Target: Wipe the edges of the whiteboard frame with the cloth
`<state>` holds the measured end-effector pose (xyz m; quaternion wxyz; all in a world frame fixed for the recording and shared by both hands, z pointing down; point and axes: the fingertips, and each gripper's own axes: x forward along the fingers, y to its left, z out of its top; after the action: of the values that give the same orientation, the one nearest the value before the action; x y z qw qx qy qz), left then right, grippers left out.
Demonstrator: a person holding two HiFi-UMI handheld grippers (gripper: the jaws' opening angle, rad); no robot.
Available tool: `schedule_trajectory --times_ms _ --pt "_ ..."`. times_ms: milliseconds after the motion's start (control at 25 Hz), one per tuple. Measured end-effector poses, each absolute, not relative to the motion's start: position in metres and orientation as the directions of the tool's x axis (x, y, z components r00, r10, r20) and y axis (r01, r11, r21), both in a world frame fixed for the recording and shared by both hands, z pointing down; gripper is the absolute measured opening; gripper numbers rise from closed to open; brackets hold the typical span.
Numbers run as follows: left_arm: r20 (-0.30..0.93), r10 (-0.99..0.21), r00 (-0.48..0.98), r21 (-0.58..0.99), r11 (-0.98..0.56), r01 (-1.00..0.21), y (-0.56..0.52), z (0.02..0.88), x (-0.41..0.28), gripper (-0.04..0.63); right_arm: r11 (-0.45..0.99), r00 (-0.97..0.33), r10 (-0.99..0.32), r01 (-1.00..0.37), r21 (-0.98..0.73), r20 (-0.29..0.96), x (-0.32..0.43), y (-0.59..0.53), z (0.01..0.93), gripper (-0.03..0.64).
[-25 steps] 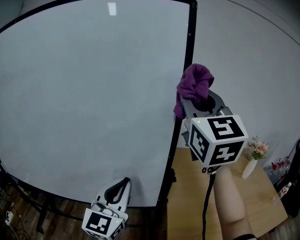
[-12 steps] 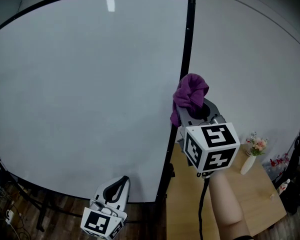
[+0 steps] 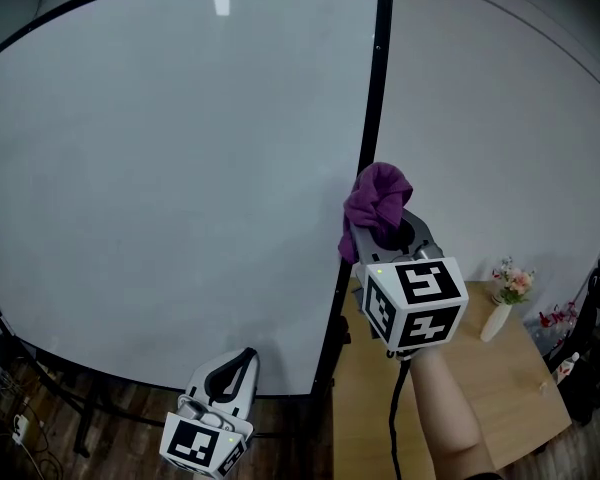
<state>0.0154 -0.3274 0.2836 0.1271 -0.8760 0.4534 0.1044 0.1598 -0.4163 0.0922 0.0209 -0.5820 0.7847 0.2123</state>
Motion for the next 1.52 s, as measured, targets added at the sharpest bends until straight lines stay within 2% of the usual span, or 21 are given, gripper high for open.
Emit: schedule_trajectory --times_ms 1520 --pt "-0.230 -0.752 0.618 -0.121 -0.608 -0.785 -0.316 0.311 0.019 0.017 0.260 -0.301 -0.942 -0.935 0.242 -0.151 0.157 -0.421 0.196 0.083"
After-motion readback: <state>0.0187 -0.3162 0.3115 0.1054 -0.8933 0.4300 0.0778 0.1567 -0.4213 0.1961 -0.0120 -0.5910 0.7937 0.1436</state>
